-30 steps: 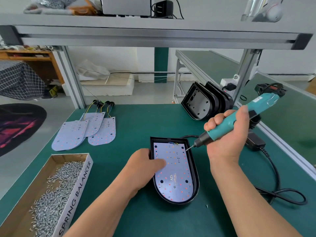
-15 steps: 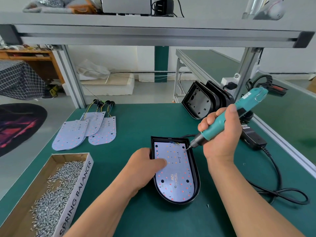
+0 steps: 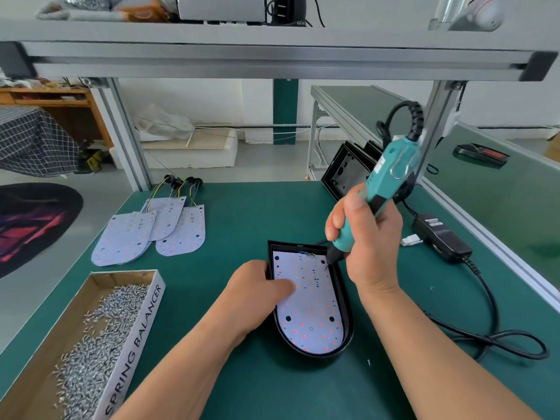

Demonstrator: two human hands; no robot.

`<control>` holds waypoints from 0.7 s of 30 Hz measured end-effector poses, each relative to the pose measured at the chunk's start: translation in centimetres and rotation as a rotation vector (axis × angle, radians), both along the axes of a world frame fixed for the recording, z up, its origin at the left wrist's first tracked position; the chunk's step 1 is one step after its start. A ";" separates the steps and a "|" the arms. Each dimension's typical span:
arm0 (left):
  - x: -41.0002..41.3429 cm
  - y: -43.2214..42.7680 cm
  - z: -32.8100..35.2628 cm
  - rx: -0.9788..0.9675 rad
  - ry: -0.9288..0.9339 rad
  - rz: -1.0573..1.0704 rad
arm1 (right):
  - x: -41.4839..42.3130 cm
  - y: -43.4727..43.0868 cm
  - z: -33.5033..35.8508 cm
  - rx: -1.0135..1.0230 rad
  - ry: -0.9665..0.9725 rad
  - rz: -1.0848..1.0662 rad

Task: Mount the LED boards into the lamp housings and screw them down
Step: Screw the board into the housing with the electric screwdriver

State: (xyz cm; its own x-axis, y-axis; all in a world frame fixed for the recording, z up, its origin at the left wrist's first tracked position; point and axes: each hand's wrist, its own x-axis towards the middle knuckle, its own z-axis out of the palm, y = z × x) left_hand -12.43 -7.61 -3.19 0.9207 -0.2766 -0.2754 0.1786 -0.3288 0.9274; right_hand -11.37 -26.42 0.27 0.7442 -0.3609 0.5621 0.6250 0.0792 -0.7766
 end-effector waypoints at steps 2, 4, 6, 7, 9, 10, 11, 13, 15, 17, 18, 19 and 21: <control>0.2 -0.1 -0.1 -0.002 0.005 0.001 | 0.1 0.2 -0.1 -0.011 0.028 -0.014; 0.3 -0.2 -0.2 -0.001 0.007 0.000 | 0.4 0.2 -0.2 0.001 0.068 -0.028; 0.4 -0.2 -0.3 0.012 0.001 -0.001 | 0.5 0.1 -0.2 0.008 0.079 -0.011; 0.4 -0.2 -0.3 0.016 0.003 0.001 | 0.5 0.1 -0.3 0.002 0.073 0.017; 0.4 -0.3 -0.2 0.014 0.004 0.011 | 0.4 0.0 -0.5 -0.013 0.056 0.078; 0.4 -0.3 -0.2 0.013 0.006 0.014 | 0.2 -0.1 -0.5 -0.012 0.058 0.102; 0.5 -0.3 -0.3 0.014 0.009 0.008 | 0.1 -0.2 -0.4 -0.004 0.061 0.123; 0.4 -0.2 -0.1 0.016 0.016 -0.008 | 0.0 -0.5 0.1 0.039 0.049 0.152; 0.3 -0.1 0.0 0.014 0.004 -0.013 | -0.2 -0.9 0.9 0.141 0.013 0.166; 0.2 0.1 0.0 0.038 -0.015 -0.012 | -0.2 -1.5 1.5 0.251 -0.017 0.172; 0.2 0.1 0.0 0.060 -0.036 -0.016 | -0.3 -1.8 1.6 0.299 -0.012 0.172; 0.3 0.2 0.1 0.080 -0.048 -0.025 | -0.4 -2.0 1.6 0.345 0.001 0.167; 0.1 0.4 0.7 0.175 -0.082 -0.021 | -0.7 -2.2 1.3 0.436 0.035 0.158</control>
